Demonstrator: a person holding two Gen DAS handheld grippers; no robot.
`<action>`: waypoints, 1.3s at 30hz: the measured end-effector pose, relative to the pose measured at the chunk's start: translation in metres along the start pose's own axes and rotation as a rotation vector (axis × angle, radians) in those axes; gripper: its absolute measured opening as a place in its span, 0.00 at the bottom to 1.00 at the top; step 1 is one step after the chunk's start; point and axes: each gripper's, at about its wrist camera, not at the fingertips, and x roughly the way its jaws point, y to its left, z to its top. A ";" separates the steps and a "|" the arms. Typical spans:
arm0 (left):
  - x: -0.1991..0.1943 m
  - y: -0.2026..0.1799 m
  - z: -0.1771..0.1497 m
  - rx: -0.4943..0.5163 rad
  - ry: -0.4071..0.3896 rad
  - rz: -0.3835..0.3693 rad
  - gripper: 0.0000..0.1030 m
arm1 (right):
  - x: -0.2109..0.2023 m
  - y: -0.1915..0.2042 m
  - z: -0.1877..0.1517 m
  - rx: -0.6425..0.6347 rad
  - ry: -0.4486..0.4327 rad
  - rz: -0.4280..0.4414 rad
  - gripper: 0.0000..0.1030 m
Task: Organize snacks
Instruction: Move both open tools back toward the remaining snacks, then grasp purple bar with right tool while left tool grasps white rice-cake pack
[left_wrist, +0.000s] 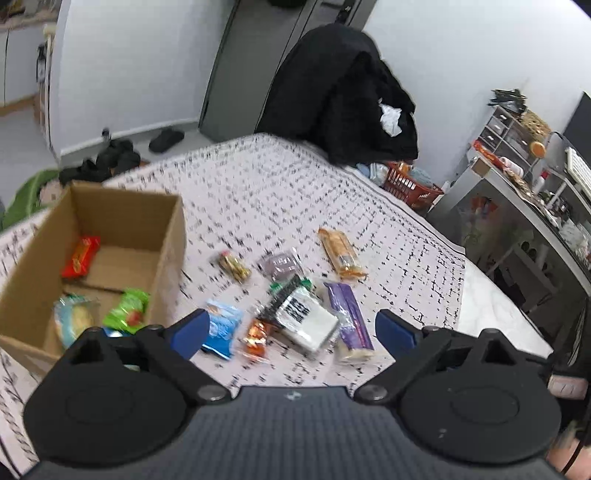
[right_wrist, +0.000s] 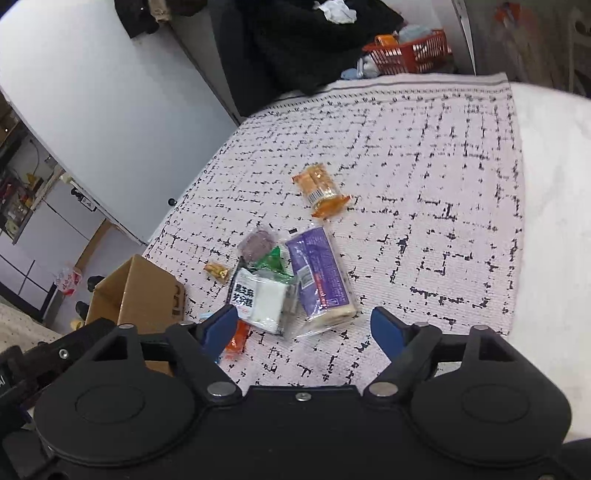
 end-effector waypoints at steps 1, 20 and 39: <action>0.004 -0.001 0.000 -0.011 0.009 0.001 0.93 | 0.004 -0.002 0.001 0.002 0.005 0.004 0.72; 0.104 -0.002 -0.002 -0.310 0.177 0.019 0.65 | 0.061 -0.026 0.009 0.027 0.072 -0.008 0.61; 0.162 0.008 -0.010 -0.520 0.234 0.083 0.69 | 0.082 -0.020 0.007 -0.053 0.104 -0.013 0.59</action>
